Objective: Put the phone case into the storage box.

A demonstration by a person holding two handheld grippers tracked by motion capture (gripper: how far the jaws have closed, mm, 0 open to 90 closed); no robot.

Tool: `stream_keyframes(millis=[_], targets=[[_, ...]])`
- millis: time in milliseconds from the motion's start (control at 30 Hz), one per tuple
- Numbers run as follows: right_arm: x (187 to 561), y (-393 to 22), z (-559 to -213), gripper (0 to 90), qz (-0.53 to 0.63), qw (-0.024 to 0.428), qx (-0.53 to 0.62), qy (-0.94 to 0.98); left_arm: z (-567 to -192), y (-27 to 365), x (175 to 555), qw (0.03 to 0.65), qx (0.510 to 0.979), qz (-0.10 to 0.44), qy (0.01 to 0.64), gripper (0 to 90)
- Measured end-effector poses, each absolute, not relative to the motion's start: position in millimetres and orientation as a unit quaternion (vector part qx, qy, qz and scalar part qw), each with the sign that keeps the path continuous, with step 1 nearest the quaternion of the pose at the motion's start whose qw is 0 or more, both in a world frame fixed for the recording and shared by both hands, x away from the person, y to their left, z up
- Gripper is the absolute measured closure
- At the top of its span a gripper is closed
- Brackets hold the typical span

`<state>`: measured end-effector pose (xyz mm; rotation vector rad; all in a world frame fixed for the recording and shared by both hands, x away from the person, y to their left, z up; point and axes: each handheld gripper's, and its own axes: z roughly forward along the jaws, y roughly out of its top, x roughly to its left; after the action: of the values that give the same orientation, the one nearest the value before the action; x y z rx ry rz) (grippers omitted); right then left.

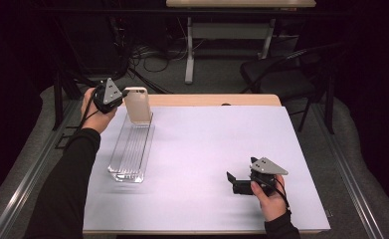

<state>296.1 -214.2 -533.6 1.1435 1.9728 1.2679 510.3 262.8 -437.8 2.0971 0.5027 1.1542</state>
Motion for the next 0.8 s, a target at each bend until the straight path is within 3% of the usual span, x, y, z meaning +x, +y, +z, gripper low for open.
stream_keyframes(millis=[800], targets=[[295.9, -213.5, -536.4, 0.0, 0.472, 0.259, 0.424, 0.728, -450.6, 258.3, 511.6, 0.342, 0.809, 0.445, 0.176, 78.8]])
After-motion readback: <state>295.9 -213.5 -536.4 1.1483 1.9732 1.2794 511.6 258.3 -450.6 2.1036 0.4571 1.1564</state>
